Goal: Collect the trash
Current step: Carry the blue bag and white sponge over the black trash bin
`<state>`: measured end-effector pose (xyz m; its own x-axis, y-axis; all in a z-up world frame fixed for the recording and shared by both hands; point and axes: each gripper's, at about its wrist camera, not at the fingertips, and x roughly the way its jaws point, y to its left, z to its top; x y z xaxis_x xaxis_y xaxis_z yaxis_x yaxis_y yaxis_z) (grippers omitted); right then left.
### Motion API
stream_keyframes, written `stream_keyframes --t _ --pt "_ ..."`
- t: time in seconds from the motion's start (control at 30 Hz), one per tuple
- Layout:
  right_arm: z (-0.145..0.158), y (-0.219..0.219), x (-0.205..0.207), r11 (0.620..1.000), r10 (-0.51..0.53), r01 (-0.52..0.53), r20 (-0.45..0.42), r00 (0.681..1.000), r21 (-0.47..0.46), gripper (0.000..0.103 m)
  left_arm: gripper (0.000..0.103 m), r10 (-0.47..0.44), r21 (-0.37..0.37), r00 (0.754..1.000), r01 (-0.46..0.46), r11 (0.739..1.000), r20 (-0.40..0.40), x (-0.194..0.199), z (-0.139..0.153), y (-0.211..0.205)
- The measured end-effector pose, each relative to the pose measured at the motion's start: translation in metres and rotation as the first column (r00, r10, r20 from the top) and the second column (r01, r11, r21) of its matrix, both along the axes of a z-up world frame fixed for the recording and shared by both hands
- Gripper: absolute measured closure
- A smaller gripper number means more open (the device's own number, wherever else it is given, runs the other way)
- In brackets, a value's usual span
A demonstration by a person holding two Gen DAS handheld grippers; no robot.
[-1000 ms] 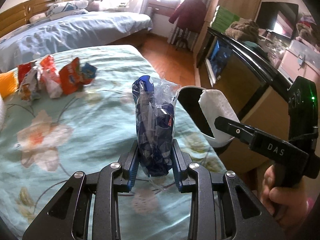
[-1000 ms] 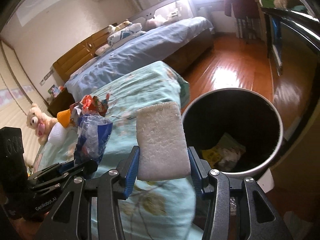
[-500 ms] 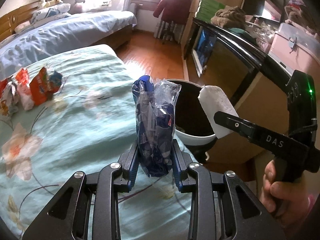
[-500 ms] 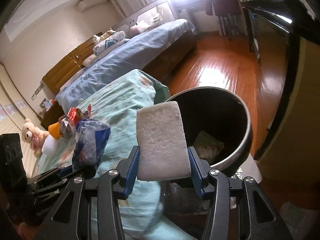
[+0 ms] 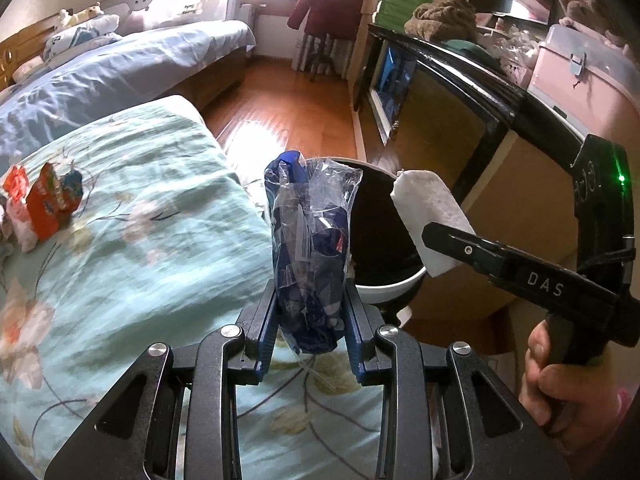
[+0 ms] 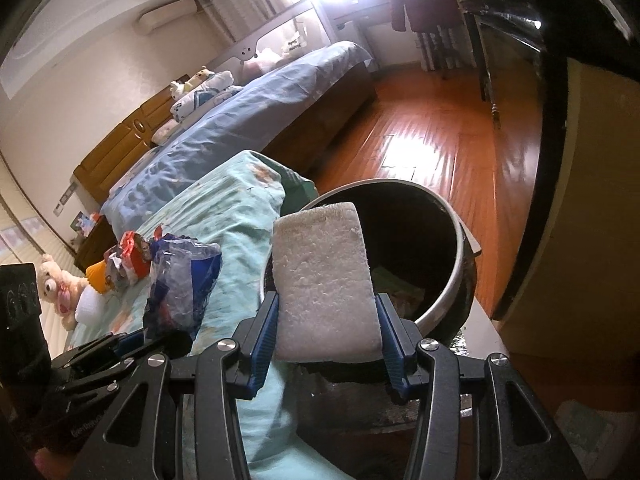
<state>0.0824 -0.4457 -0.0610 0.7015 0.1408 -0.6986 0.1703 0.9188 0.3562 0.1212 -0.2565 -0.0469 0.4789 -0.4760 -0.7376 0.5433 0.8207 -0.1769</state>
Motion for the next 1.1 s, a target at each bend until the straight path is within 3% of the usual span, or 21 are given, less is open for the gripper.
stream_keyframes --t 1.1 --pt "-0.019 -0.038 0.041 0.999 -0.039 0.039 -0.062 0.997 0.002 0.055 0.075 -0.056 0.054 0.996 0.06 0.997 -0.073 0.053 -0.018 -0.059"
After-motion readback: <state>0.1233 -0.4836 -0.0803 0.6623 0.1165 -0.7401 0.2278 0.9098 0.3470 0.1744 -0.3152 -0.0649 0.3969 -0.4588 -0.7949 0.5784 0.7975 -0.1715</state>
